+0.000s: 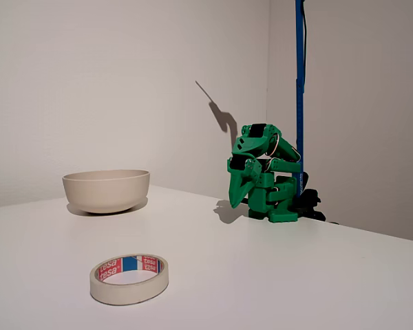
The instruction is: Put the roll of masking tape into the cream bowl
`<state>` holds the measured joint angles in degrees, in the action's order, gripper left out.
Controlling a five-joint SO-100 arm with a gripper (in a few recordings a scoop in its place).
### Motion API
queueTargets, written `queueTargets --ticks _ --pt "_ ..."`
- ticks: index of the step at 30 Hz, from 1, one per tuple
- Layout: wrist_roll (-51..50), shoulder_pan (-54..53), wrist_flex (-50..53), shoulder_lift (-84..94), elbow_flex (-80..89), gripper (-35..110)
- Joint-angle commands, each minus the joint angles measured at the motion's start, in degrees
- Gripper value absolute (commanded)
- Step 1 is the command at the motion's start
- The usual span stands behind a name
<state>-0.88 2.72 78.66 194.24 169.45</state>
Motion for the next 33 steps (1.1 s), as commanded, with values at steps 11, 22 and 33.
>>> queueTargets --ticks 11,22,33 --pt "-2.29 2.02 0.79 0.00 -2.46 -8" --pt "-3.87 2.11 0.70 0.00 -2.46 -8" --pt "-5.01 1.76 -3.87 -1.32 -4.92 -8"
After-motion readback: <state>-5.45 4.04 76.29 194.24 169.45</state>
